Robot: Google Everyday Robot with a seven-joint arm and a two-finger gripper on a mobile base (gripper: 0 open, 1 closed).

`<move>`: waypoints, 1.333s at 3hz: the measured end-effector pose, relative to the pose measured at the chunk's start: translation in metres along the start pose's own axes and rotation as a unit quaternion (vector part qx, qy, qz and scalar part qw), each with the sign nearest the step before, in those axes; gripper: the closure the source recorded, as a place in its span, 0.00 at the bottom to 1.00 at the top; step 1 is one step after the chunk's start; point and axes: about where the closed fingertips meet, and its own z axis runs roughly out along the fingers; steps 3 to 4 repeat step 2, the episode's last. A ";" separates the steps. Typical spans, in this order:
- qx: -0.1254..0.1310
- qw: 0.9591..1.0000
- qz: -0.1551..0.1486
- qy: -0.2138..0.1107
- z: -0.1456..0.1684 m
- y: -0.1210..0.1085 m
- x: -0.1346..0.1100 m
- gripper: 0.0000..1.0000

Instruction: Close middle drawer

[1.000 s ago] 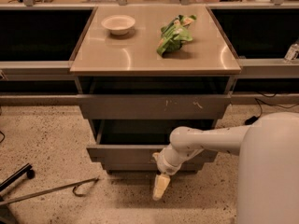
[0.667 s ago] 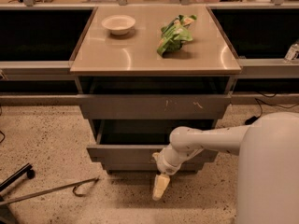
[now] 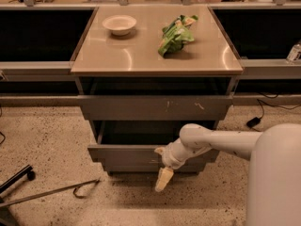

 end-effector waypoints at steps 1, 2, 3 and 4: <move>0.015 0.998 -0.029 -0.048 0.013 -0.070 -0.023 0.00; 0.021 0.998 -0.029 -0.050 0.010 -0.077 -0.024 0.00; 0.021 0.998 -0.029 -0.050 0.010 -0.077 -0.024 0.00; 0.021 0.998 -0.029 -0.050 0.010 -0.077 -0.024 0.00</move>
Offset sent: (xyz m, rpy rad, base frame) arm 0.1119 0.0320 0.0023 0.1338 -0.0989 0.0335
